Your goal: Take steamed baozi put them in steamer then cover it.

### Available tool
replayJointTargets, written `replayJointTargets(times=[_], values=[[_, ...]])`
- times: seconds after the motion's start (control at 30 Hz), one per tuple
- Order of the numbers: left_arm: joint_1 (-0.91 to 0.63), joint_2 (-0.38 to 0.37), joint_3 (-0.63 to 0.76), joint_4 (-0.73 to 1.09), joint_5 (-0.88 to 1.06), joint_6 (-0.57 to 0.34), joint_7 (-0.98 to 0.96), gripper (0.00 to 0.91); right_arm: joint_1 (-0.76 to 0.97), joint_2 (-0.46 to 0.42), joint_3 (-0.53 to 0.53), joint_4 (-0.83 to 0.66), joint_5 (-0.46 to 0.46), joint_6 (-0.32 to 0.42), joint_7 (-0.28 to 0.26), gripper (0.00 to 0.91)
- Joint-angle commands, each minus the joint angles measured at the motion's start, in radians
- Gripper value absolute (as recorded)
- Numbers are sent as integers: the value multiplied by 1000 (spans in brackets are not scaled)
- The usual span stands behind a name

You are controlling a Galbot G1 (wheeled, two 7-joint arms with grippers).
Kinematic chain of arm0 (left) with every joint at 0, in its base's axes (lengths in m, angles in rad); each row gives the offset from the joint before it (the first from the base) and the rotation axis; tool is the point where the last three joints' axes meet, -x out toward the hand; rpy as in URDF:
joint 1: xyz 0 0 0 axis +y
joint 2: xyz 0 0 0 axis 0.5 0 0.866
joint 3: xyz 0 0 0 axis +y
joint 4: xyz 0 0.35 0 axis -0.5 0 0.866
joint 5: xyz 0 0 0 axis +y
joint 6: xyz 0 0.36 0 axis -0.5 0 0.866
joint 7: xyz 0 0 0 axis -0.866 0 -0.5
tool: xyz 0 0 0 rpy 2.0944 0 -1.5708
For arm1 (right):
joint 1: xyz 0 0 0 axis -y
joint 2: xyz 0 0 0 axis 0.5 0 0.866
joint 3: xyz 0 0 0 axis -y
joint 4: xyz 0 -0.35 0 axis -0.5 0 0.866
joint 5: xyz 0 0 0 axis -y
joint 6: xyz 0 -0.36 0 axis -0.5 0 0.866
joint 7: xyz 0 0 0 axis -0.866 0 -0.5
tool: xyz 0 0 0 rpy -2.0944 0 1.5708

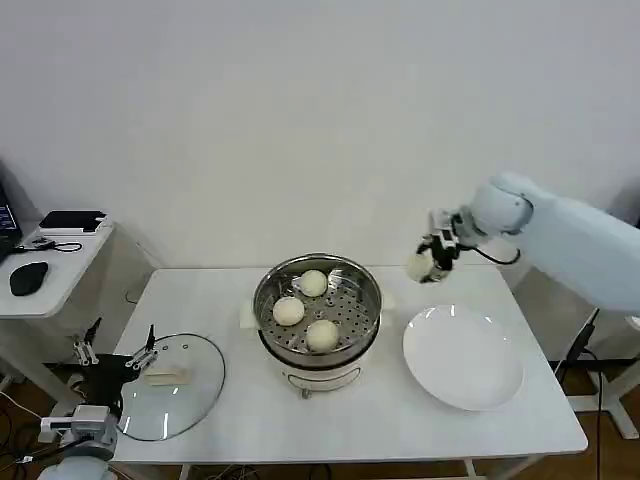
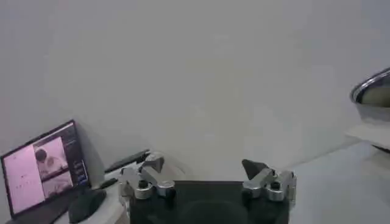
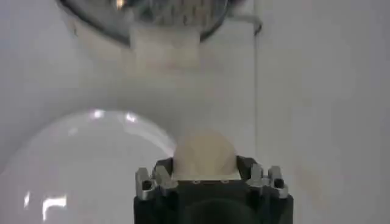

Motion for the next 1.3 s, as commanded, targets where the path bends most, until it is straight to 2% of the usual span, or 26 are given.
replayJointTargets(times=[0.03, 0.17, 0.27, 0.47, 1.0, 1.3], values=[[1, -1, -1, -5, 1, -1, 0, 907, 144, 185, -164, 62, 287, -167, 90, 705], [-4, -4, -1, -5, 1, -2, 0, 907, 117, 263, -166, 48, 388, -218, 139, 705], [-4, -5, -2, -4, 0, -3, 0, 907, 77, 301, -165, 24, 388, -243, 165, 705], [-1, -2, -6, -2, -1, -6, 0, 907, 13, 316, -161, -35, 351, -271, 185, 705], [-13, -3, 3, 13, -3, -5, 0, 907, -66, 281, -144, -94, 227, -251, 165, 705], [-13, -3, 4, 16, -3, -6, 1, 907, -89, 284, -126, -109, 207, -243, 164, 705]])
